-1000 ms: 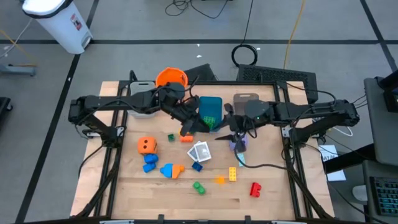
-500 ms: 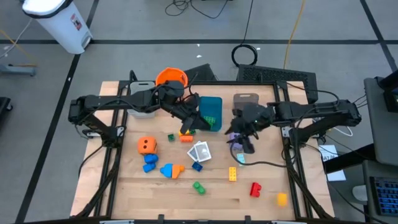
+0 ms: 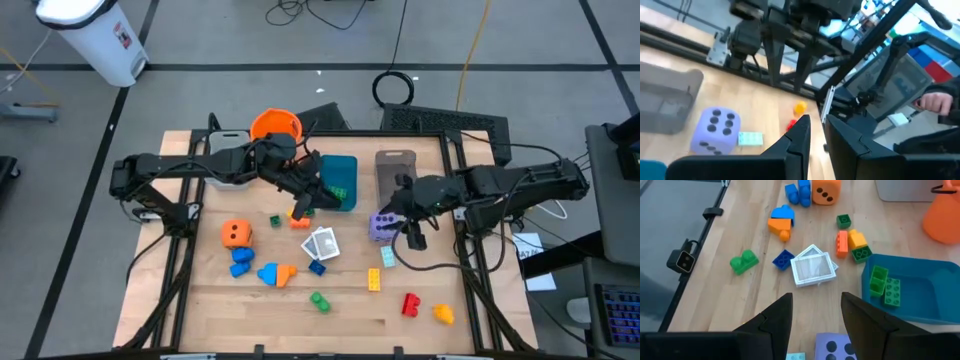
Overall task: Pick & Place Toys
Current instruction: Put the green game piece into the blue bin
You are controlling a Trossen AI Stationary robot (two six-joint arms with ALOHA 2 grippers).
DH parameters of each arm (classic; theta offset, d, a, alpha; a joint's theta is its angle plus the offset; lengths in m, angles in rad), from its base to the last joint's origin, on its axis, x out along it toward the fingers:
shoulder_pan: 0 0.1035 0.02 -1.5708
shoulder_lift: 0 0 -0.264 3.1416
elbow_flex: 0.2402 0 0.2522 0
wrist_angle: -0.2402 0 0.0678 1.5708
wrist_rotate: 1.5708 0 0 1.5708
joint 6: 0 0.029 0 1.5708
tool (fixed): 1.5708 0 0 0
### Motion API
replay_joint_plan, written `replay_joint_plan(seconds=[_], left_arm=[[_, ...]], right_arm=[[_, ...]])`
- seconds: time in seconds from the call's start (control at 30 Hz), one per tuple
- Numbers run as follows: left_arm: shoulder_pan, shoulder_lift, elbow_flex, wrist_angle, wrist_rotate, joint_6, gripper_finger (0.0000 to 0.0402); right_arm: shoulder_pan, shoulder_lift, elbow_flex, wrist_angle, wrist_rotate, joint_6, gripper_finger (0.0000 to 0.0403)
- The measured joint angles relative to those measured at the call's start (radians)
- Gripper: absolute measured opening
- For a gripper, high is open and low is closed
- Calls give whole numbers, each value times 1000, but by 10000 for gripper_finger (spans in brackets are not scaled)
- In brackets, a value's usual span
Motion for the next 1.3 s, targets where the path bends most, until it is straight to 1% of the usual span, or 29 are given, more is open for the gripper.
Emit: replay_joint_plan(seconds=[0.17,0.27,0.37,0.43,0.57,0.7,0.77,0.8,0.87,1.03,1.1,1.17,1.3], left_arm=[[18,0,0,117,5,-33,63],[29,0,0,189,26,-55,63],[32,0,0,217,31,-71,67],[32,0,0,225,37,-75,80],[31,0,0,236,79,-73,117],[29,-8,0,202,124,-77,141],[19,-30,-1,127,110,-64,144],[10,-42,0,82,87,-47,144],[-10,-75,0,-73,18,-7,145],[-93,-141,0,-498,-268,92,145],[-125,-152,0,-654,-359,106,145],[-152,-152,0,-814,-415,109,145],[-180,-150,-1,-1050,-492,88,145]], right_arm=[[0,-7,0,0,0,-1,160],[0,-7,0,0,0,-10,160],[0,-7,0,0,0,-12,160],[0,-7,0,0,0,-12,160],[0,-7,0,0,0,-12,160],[0,-7,0,-5,0,-12,160],[0,-7,0,-11,0,-11,160],[0,-7,0,-14,0,-8,160],[0,-7,0,-22,0,0,160],[0,-7,0,-24,2,14,160],[0,-7,0,-23,6,14,160],[0,-7,0,-23,7,14,160],[0,-7,0,-23,7,14,160]])
